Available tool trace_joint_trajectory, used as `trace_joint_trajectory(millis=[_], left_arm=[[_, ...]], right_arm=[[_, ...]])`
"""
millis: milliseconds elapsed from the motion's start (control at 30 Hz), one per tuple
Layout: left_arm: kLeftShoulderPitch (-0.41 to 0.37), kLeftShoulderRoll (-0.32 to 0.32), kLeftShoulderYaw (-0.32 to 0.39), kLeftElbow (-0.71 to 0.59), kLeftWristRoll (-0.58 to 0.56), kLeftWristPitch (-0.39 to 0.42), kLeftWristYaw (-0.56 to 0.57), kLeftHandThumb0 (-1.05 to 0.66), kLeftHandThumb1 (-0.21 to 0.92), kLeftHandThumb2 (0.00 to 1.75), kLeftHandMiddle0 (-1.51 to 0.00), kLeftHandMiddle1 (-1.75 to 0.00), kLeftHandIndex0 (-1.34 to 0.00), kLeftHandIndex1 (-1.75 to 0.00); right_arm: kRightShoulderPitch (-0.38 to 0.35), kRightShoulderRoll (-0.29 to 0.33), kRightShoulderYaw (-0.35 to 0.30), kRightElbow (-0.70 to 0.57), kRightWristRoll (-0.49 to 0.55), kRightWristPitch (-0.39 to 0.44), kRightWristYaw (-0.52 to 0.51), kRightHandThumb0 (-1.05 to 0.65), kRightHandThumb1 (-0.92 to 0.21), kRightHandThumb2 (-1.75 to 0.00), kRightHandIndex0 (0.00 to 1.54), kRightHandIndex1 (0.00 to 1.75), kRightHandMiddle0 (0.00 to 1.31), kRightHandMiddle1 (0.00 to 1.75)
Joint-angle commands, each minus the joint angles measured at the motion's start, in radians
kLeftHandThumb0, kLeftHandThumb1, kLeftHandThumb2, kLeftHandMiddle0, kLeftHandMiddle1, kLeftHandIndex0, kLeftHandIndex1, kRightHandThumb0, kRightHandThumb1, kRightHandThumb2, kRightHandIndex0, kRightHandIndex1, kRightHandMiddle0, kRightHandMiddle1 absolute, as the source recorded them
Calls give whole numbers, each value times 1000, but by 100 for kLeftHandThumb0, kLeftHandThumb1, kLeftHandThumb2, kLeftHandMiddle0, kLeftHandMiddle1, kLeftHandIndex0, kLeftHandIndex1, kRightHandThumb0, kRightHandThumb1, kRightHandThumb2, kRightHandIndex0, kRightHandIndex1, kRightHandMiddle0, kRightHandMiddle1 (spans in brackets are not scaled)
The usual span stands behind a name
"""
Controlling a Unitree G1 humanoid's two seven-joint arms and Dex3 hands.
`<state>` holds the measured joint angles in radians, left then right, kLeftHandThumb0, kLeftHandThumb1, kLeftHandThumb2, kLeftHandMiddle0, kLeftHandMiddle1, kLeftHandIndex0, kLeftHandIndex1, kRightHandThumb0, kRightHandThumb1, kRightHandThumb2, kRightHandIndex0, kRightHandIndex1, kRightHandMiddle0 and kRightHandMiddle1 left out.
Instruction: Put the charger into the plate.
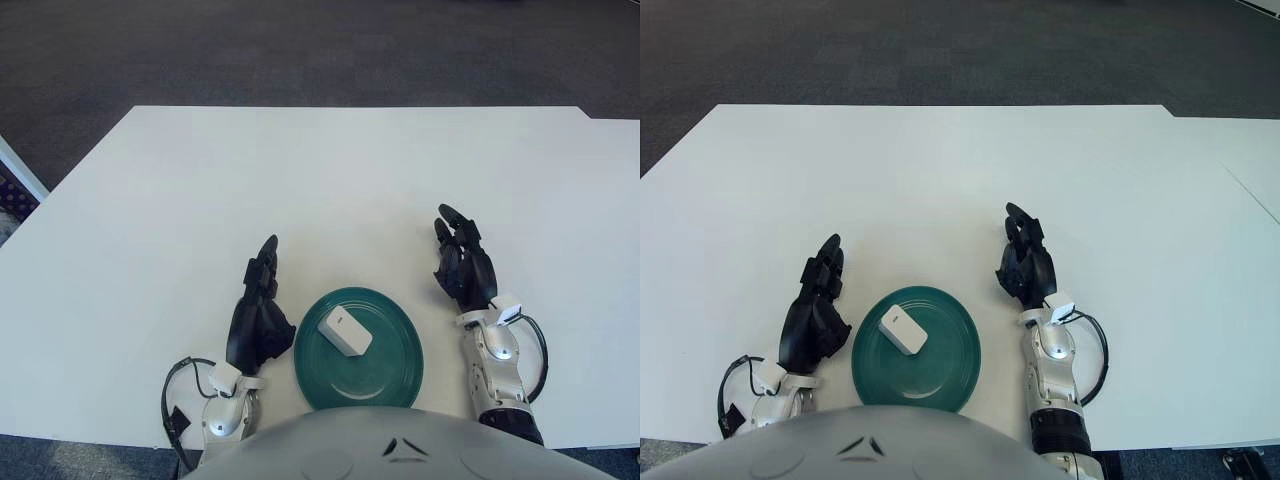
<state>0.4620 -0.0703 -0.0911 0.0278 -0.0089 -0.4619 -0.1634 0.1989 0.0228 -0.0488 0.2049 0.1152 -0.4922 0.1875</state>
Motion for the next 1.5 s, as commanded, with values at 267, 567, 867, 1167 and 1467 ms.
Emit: trace_joint_trajectory(millis=[267,567,867,1167,1467], left_arm=[[-65,28,17,74,-6,29,9,-105,92,117,-5,0,0,-26],[-96,43,20,84,-6,41,8,-105,92,116,-5,0,0,-25],[-146,43,16,82,-2,107,15,-105,92,117,-3,0,0,-23],[-197,59,29,111,-8,121,6,-105,92,118,-1,0,0,-20],[-210,71,38,142,-32,95,-10,-105,92,117,0,0,0,-17]], right_arm=[[156,53,11,65,16,0,-23,-93,-92,-86,28,1,0,64],[149,60,8,69,9,-8,-50,-91,-92,-85,29,1,0,67],[153,64,15,70,-16,-29,-80,-92,-92,-85,30,1,0,63],[168,62,20,68,-32,-50,-97,-92,-92,-86,25,0,0,59],[169,67,22,79,-34,-66,-100,-89,-92,-87,22,0,0,57]])
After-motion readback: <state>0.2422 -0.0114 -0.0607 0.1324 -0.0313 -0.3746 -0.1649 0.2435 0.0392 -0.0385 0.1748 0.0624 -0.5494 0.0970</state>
